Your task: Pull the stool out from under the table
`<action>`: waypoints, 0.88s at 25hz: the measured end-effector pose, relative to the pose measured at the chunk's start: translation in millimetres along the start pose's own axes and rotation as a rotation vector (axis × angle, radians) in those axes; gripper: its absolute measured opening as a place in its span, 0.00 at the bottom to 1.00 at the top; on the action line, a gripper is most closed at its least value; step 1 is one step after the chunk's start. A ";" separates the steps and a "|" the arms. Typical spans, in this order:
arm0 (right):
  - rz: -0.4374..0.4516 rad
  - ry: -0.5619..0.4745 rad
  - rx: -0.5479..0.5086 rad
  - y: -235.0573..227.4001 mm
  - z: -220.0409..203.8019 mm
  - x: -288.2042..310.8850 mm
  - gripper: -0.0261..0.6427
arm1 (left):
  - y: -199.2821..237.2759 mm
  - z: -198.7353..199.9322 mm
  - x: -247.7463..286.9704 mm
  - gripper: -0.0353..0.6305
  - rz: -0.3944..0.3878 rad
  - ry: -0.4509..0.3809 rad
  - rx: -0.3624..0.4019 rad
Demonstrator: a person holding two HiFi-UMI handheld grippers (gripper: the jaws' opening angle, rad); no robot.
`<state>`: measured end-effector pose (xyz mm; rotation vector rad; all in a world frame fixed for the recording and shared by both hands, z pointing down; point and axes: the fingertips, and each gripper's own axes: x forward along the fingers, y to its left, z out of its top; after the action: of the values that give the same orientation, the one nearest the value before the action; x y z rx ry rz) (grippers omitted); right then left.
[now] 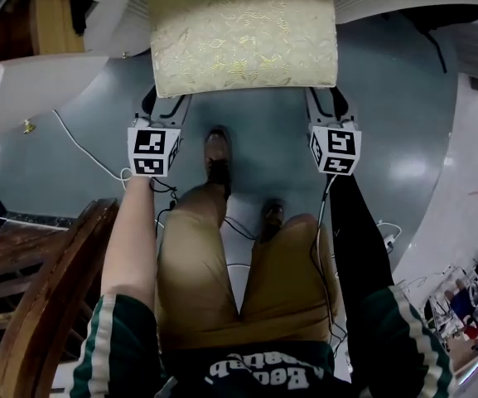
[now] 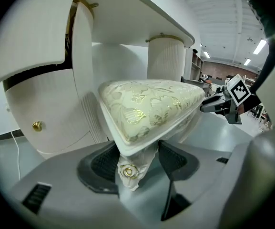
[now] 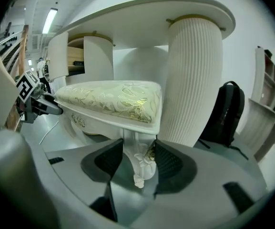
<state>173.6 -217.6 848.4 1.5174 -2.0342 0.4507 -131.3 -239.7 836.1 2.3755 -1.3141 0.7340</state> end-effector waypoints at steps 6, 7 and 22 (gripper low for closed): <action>0.026 -0.027 0.014 21.1 -10.0 -34.2 0.36 | -28.4 -23.4 -34.0 0.47 0.015 0.023 -0.047; 0.050 -0.031 -0.019 28.6 -10.3 -39.0 0.35 | -33.5 -27.3 -39.0 0.47 0.017 0.024 -0.056; 0.085 -0.002 -0.078 -2.5 -15.4 -20.2 0.54 | -47.4 -27.6 -58.3 0.44 0.072 -0.019 -0.085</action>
<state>183.7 -194.1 848.0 1.3899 -2.0994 0.3978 -124.3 -161.1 823.0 2.2841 -1.4163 0.6634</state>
